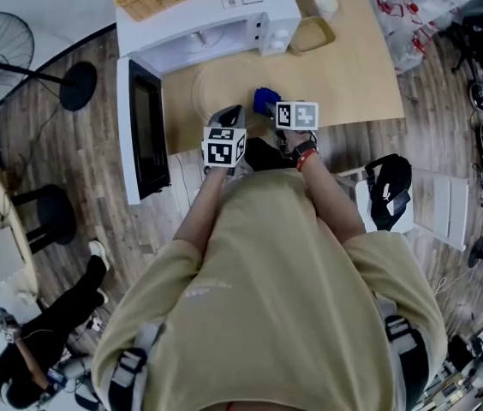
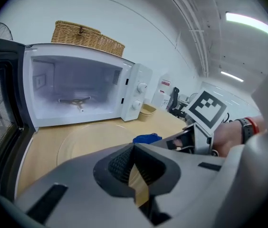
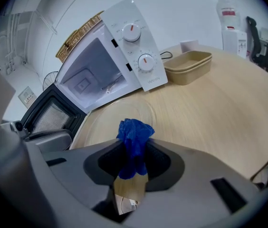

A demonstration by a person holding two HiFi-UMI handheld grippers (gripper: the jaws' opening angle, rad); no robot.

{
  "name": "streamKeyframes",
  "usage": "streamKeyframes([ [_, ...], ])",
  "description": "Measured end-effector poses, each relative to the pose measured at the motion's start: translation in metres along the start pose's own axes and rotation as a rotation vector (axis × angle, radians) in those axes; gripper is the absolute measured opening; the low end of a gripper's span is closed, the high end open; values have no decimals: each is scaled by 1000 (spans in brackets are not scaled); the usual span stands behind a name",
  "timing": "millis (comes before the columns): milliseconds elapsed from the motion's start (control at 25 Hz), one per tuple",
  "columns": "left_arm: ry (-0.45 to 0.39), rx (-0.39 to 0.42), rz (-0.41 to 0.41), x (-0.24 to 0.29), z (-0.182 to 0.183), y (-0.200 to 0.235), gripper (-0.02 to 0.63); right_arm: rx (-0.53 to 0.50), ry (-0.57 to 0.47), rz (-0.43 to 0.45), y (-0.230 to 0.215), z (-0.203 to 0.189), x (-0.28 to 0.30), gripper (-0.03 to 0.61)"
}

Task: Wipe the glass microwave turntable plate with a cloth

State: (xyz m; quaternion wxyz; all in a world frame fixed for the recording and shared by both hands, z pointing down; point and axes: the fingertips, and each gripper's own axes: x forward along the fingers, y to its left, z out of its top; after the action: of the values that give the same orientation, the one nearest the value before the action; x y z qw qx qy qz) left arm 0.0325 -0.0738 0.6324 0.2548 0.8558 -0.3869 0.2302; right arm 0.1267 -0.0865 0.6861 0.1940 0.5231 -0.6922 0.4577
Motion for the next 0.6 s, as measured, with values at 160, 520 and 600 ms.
streamKeyframes([
  [160,10,25,-25,7,2,-12,9,28,-15,-7,-10,1,-5,120],
  [520,0,-9,16,-4,-2,1,9,29,-3,-7,-6,3,-4,118],
  [600,-8,-33,45,-13,-4,11,9,46,-1,32,6,6,-1,120],
])
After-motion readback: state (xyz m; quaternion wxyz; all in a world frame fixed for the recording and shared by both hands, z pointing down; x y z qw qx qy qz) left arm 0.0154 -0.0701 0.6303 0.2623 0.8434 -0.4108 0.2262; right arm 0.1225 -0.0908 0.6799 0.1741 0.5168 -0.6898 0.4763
